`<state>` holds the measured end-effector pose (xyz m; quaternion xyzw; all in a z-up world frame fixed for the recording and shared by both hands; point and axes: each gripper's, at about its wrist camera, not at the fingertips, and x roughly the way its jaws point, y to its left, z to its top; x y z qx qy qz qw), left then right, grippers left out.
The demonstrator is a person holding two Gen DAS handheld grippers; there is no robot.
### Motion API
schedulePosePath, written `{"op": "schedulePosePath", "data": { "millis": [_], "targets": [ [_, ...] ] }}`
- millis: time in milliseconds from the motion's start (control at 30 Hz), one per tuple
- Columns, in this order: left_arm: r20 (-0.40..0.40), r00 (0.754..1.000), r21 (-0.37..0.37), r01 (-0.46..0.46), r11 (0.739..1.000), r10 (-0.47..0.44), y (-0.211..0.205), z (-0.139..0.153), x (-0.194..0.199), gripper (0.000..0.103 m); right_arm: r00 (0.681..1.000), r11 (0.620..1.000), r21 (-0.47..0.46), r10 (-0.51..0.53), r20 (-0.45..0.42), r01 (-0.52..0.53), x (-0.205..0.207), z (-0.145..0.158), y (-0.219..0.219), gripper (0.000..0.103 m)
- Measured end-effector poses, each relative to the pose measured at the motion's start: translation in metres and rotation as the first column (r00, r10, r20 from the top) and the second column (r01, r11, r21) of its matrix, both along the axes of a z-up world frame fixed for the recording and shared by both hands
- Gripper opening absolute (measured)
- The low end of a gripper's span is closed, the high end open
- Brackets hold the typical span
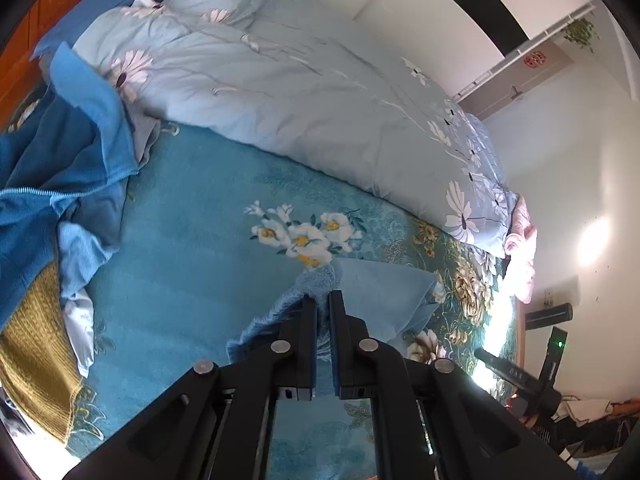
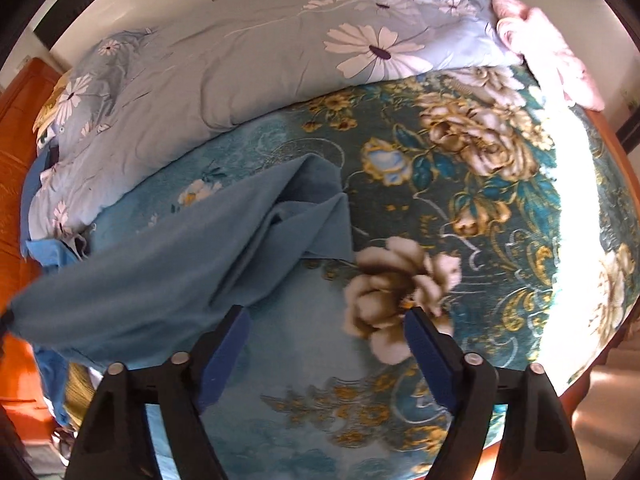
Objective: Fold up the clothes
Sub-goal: 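Lift the sweatpants out of the pile with the left gripper while the right gripper reaches for a leg, then grasp the sweatpants leg with the right gripper while the left gripper holds the waistband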
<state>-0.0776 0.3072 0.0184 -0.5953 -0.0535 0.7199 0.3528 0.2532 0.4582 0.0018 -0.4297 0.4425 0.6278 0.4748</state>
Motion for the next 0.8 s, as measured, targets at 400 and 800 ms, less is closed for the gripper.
{"op": "schedulePosePath", "data": {
  "millis": [400,800],
  "targets": [
    [0.053,0.997,0.011,-0.053,0.999,0.052,0.002,0.012,0.023,0.005,0.972,0.988,-0.142,-0.088,-0.217,0.058,-0.029,-0.046,0.096,0.048],
    [0.034,0.985,-0.042,-0.165,0.985,0.166,0.035,0.031,0.064,0.005,0.935,0.941,-0.338,-0.151,-0.319,0.037,-0.034,-0.138,0.168,0.049]
  ]
}}
